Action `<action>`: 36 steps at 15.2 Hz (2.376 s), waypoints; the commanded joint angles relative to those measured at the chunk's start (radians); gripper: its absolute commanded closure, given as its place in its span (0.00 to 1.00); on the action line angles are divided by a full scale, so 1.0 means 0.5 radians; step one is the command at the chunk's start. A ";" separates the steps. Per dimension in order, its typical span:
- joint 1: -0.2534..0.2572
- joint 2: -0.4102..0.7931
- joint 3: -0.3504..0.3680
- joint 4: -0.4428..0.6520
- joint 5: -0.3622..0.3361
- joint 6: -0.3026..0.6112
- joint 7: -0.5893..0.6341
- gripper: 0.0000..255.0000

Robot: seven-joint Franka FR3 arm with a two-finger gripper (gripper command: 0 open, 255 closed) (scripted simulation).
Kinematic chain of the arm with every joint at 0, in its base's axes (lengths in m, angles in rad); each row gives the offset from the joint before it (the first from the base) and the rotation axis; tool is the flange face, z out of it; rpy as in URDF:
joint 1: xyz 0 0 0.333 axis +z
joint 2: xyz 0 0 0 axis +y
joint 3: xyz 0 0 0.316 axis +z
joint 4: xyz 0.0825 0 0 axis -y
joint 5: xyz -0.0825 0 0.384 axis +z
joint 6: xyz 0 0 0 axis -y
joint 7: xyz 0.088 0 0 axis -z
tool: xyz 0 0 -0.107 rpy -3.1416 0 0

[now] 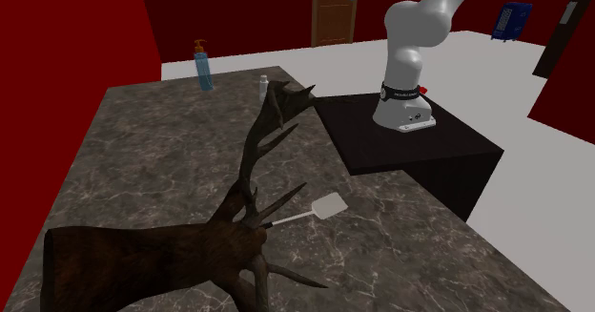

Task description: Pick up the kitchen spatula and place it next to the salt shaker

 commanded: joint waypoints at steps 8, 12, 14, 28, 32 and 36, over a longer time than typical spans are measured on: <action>0.087 0.089 0.220 -0.288 0.138 0.449 0.152 0.00; 0.137 0.211 0.354 -0.396 0.207 0.722 0.238 0.00; 0.160 0.292 0.423 -0.433 0.236 0.862 0.282 0.00; 0.202 1.198 0.911 -0.367 0.096 1.822 0.743 0.00; 0.205 1.544 0.995 -0.243 -0.173 2.036 1.003 0.00; 0.297 1.901 0.967 -0.068 -0.527 2.179 1.309 0.00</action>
